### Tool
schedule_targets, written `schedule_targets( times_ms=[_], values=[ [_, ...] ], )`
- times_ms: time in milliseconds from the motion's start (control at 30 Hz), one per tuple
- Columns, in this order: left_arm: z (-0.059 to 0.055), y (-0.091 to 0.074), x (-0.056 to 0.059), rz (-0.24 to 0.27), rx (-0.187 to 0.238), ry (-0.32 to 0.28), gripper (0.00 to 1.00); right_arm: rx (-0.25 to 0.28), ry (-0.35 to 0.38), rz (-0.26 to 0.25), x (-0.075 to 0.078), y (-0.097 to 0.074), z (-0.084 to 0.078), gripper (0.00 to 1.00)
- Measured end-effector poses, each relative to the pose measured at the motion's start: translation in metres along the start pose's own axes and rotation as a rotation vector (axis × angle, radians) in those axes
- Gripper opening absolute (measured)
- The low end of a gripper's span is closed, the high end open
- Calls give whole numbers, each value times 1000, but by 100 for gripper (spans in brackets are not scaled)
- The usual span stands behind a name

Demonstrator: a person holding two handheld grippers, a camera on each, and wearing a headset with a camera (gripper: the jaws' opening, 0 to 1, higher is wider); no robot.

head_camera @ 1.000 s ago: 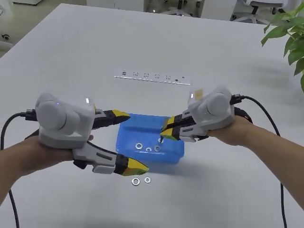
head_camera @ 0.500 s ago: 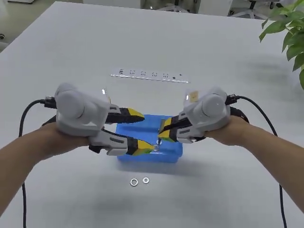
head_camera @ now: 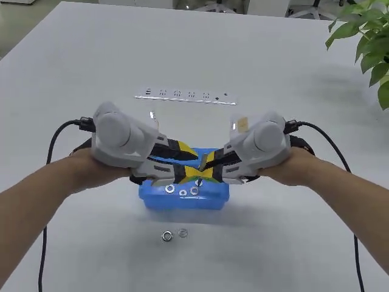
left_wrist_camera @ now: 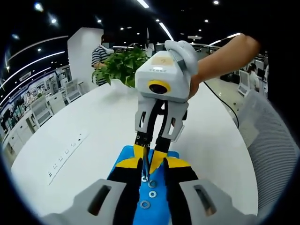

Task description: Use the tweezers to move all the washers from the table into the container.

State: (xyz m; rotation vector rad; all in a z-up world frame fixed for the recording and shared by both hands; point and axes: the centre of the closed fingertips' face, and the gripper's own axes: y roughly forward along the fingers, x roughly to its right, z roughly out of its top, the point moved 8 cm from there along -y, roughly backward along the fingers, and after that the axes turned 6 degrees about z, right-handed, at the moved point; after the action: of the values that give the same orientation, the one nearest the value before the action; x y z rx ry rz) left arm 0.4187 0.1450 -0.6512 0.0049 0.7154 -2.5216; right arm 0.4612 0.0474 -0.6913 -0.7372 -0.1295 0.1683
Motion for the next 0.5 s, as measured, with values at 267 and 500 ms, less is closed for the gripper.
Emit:
schedule_targets(
  times_ms=[267, 500],
  values=[
    [3, 7, -3, -4, -4, 28, 14, -6, -23, 7, -1, 0, 0, 8],
    [3, 7, -5, -7, -5, 40, 7, -10, -41, 13, -2, 1, 1, 8]
  ],
)
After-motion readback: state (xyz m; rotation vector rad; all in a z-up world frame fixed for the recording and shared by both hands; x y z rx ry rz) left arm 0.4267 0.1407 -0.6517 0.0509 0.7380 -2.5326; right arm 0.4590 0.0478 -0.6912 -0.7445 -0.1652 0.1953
